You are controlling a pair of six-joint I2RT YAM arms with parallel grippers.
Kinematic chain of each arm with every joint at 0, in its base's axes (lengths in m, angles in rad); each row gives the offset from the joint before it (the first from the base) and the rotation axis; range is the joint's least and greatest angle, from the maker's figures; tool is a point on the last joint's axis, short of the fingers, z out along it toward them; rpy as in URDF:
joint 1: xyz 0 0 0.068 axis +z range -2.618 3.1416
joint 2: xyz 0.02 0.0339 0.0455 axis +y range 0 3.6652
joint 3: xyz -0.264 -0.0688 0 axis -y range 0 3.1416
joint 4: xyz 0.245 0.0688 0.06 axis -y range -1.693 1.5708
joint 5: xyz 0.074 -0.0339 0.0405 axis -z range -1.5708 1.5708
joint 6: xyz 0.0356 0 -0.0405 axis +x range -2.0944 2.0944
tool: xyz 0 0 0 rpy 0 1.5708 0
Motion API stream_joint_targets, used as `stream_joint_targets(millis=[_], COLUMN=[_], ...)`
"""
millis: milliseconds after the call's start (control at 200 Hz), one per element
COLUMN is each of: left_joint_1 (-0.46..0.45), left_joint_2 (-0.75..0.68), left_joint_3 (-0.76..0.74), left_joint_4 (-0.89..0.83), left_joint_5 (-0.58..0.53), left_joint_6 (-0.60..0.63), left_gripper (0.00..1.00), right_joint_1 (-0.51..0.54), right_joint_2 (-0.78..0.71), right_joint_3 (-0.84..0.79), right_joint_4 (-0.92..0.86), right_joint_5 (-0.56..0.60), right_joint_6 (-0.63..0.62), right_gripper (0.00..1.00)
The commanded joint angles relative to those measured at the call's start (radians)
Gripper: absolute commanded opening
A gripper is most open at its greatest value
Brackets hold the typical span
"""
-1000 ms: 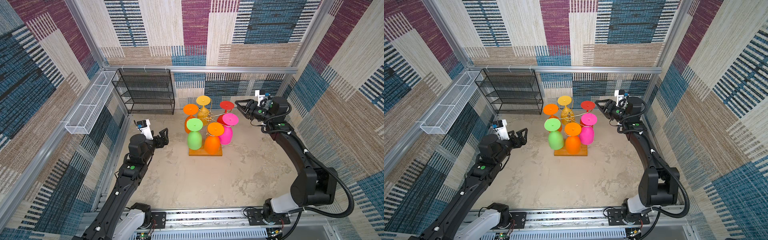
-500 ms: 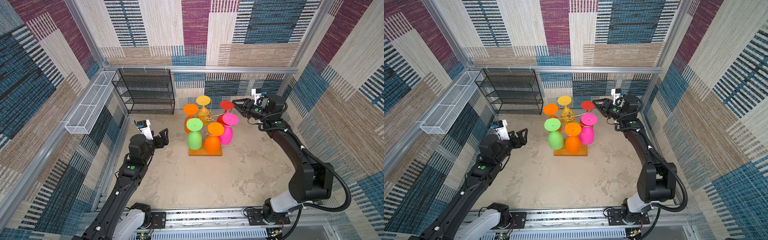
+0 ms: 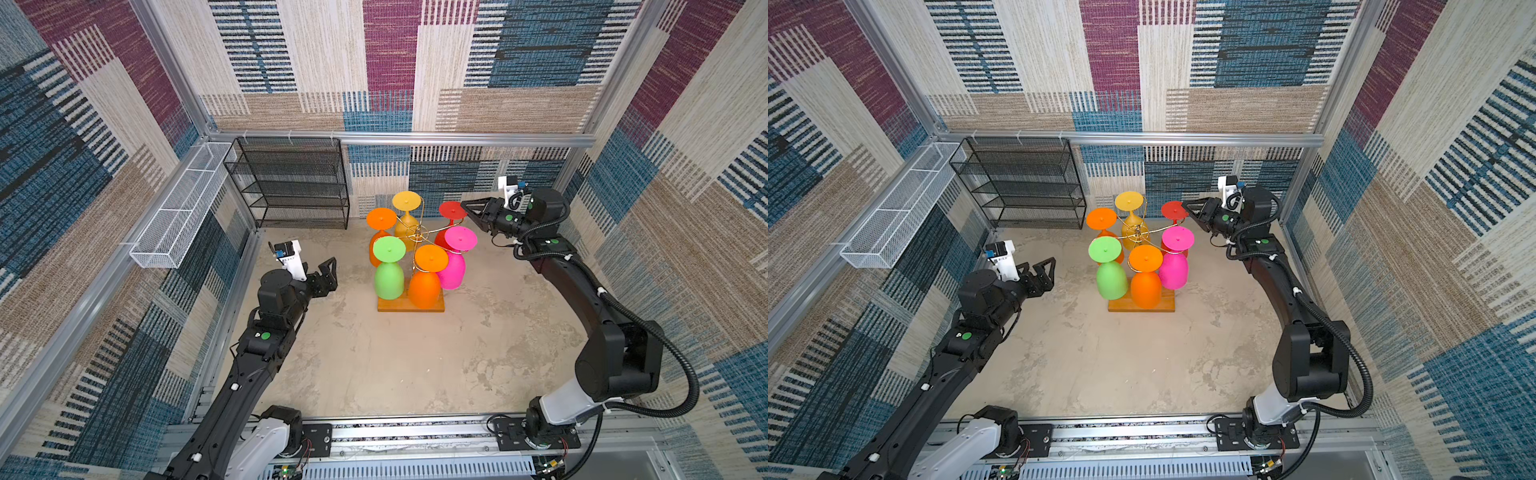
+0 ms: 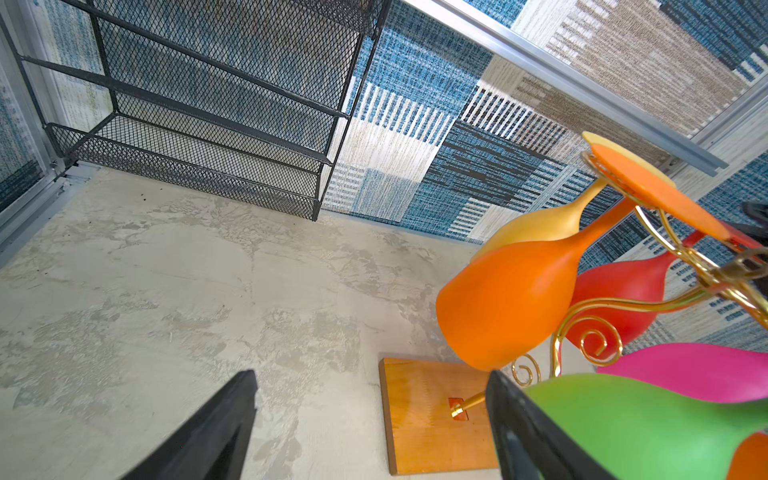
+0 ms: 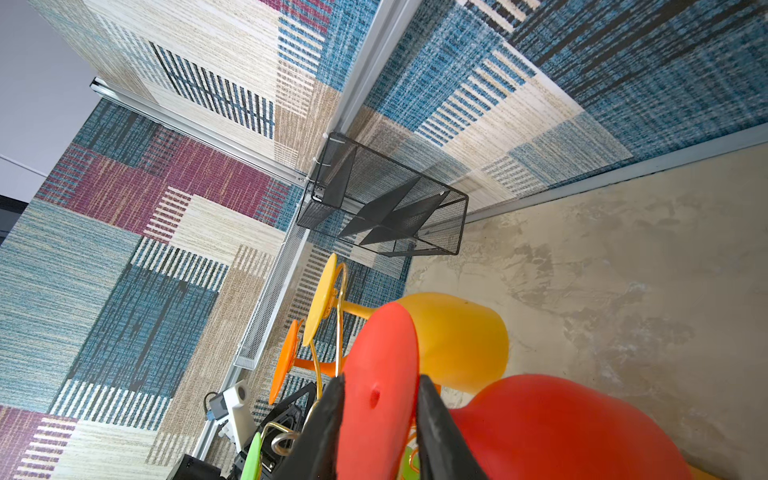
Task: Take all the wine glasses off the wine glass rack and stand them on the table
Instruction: 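Move the right gripper to the red glass's foot at the rack top, then close the right gripper on the red glass's foot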
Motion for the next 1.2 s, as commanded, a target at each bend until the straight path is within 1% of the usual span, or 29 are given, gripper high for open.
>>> stream_joint_targets(millis=[0, 225, 320, 436, 596, 751, 982, 1192], left_joint_1=[0.000, -0.001, 0.000, 0.000, 0.000, 0.000, 0.000, 0.000], left_joint_2=[-0.008, -0.014, -0.016, -0.015, -0.015, -0.015, -0.020, -0.023], left_joint_3=[-0.003, -0.004, -0.004, -0.006, -0.006, -0.010, -0.010, -0.009], left_joint_4=[0.021, 0.016, 0.017, 0.019, 0.021, 0.019, 0.020, 0.013], left_joint_5=[-0.008, -0.013, -0.015, -0.012, -0.013, -0.015, -0.018, -0.018], left_joint_6=[0.012, 0.014, 0.014, 0.012, 0.014, 0.014, 0.015, 0.015], left_gripper=[0.88, 0.89, 0.88, 0.88, 0.89, 0.88, 0.88, 0.89], right_joint_1=[0.002, 0.002, 0.002, 0.002, 0.001, 0.001, -0.005, -0.025], right_joint_2=[0.002, 0.008, 0.008, 0.006, 0.011, 0.019, 0.013, -0.022], right_joint_3=[0.009, 0.025, 0.022, 0.041, 0.064, 0.052, 0.071, 0.057], right_joint_4=[-0.006, -0.036, -0.003, -0.006, -0.007, 0.072, 0.072, 0.041], right_joint_5=[-0.005, -0.011, -0.044, -0.050, -0.060, -0.106, -0.106, -0.097], right_joint_6=[-0.014, -0.020, 0.020, 0.028, 0.044, 0.119, 0.127, 0.100], right_gripper=[0.24, 0.10, 0.05, 0.00, 0.00, 0.00, 0.00, 0.00])
